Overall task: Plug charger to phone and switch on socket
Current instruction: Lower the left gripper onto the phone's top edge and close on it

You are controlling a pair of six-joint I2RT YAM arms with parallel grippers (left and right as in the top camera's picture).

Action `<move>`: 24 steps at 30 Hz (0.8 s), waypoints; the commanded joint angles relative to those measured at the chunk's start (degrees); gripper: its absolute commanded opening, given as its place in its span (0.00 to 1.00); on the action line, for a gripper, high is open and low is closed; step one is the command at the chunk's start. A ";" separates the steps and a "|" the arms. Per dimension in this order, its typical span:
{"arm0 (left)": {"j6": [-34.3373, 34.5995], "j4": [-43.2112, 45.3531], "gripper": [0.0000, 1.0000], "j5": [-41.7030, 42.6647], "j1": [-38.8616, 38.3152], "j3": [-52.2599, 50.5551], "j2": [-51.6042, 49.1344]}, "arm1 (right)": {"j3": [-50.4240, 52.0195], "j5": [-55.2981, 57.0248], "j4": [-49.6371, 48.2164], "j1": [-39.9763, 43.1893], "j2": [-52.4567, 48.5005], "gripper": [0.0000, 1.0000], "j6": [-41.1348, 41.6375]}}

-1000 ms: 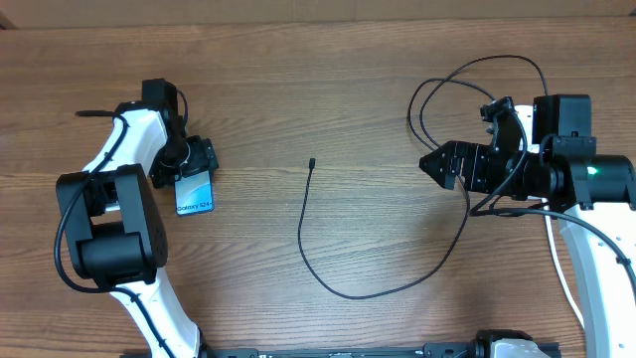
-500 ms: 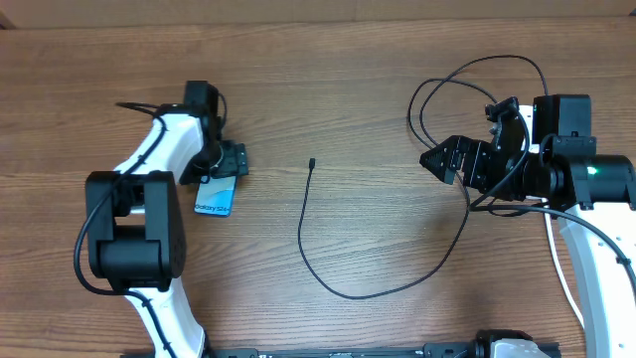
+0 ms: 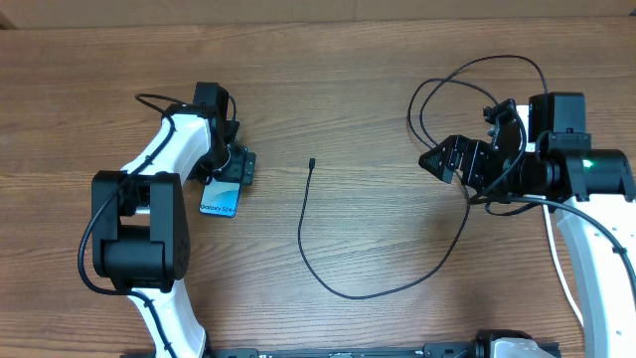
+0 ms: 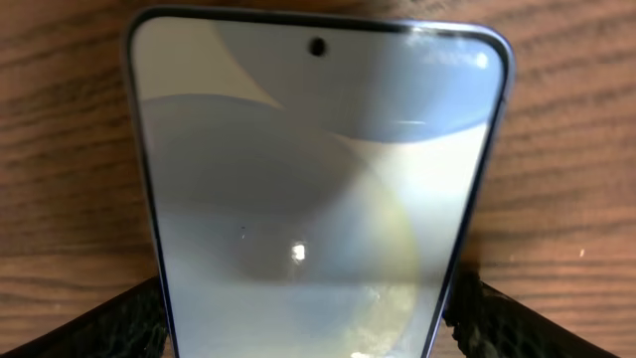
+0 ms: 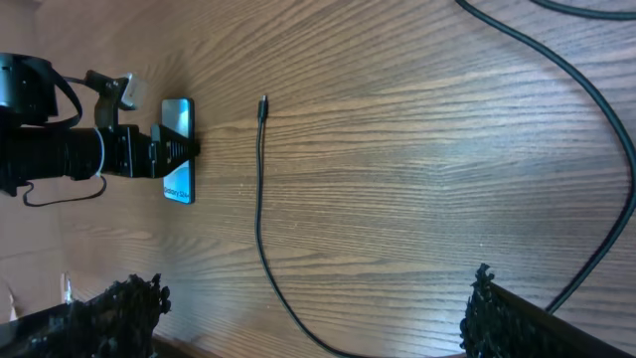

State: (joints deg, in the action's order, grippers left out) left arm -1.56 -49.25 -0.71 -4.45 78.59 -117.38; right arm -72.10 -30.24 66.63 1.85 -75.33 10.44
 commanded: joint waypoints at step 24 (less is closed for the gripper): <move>-1.16 -2.25 0.82 4.79 -0.81 5.66 -5.51 | -0.87 -0.55 0.09 0.11 -0.50 1.00 0.04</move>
State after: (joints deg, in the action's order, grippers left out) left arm -4.60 -50.48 -0.34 -4.54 81.95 -118.98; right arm -72.10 -30.24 66.85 1.85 -75.72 10.50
